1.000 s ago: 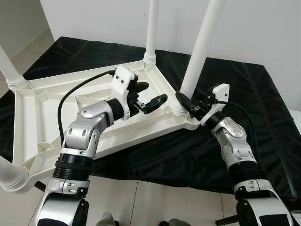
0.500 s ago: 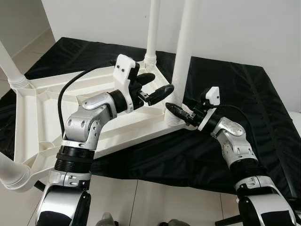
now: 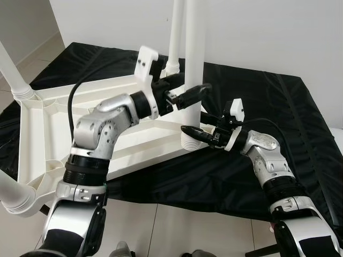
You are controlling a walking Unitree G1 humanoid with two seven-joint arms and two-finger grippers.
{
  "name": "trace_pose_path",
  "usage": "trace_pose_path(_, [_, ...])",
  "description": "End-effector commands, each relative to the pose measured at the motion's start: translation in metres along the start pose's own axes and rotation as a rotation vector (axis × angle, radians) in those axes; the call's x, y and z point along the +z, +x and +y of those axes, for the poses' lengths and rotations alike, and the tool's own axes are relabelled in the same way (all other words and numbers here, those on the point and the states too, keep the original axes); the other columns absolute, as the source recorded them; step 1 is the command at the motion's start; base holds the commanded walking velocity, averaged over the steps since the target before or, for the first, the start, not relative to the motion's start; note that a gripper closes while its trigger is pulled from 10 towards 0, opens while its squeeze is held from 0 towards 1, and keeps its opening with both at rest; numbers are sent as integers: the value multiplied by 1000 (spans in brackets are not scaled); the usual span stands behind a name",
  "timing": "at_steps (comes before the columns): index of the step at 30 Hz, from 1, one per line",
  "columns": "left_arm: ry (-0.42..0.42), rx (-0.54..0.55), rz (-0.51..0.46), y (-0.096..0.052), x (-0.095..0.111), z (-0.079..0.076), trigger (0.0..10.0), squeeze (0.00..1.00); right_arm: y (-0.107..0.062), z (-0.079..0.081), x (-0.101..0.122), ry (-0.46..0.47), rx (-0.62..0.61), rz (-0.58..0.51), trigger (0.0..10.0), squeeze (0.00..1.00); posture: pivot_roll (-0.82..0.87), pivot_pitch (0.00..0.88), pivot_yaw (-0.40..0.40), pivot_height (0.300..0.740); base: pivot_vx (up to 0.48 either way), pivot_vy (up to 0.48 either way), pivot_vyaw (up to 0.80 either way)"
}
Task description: Building children table
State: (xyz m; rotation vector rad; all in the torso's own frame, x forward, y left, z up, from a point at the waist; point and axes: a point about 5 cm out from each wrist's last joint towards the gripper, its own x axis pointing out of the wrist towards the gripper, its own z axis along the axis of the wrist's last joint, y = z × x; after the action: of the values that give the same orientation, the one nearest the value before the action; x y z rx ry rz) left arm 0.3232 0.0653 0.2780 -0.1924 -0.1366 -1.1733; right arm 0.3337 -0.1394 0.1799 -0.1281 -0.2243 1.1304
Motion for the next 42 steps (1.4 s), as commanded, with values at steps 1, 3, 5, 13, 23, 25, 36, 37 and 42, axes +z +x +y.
trace_pose_path(1, [-12, -148, 10, 2, 1, -8, 10000, 0, -2, 3, 1, -4, 24, -4, 10000, 0, 5, 0, -62, 740, 0, 0, 0])
trace_pose_path(3, [-12, -148, 10, 2, 1, -8, 10000, 0, -2, 3, 1, -4, 24, -4, 10000, 0, 5, 0, -62, 740, 0, 0, 0])
trace_pose_path(5, [-21, -164, 20, 5, 4, -8, 10000, 0, -2, 5, 1, -5, 45, 4, 10000, 0, 0, 0, -58, 740, 0, 0, 0])
trace_pose_path(13, [-51, -197, 28, 4, 8, -9, 118, 0, -3, 4, 1, -23, 49, 11, 10000, 0, 1, 0, -56, 740, 0, 0, 0])
trace_pose_path(23, [-58, -216, 20, 0, 14, -10, 0, 0, -4, 2, 3, -32, 44, 14, 10000, 0, 1, 0, -56, 740, 0, 0, 0])
trace_pose_path(25, [-51, -210, 21, 0, 14, -9, 0, 0, -5, 1, 5, -29, 38, 12, 10000, 0, 0, 0, -56, 740, 0, 0, 0])
trace_pose_path(36, [78, -147, 22, 2, 24, -9, 10000, 0, -1, -2, 7, 55, 14, -4, 10000, 1000, -5, 0, -56, 740, 0, 0, 0])
trace_pose_path(37, [80, -144, 19, 2, 25, -9, 10000, 0, -1, -2, 8, 58, 14, -8, 10000, 1000, -5, 0, -56, 740, 0, 0, 0])
trace_pose_path(42, [139, -106, -3, 4, 31, -11, 10000, 0, 4, 0, 8, 23, -50, -17, 10000, 761, -8, 0, -54, 740, 0, 0, 0])
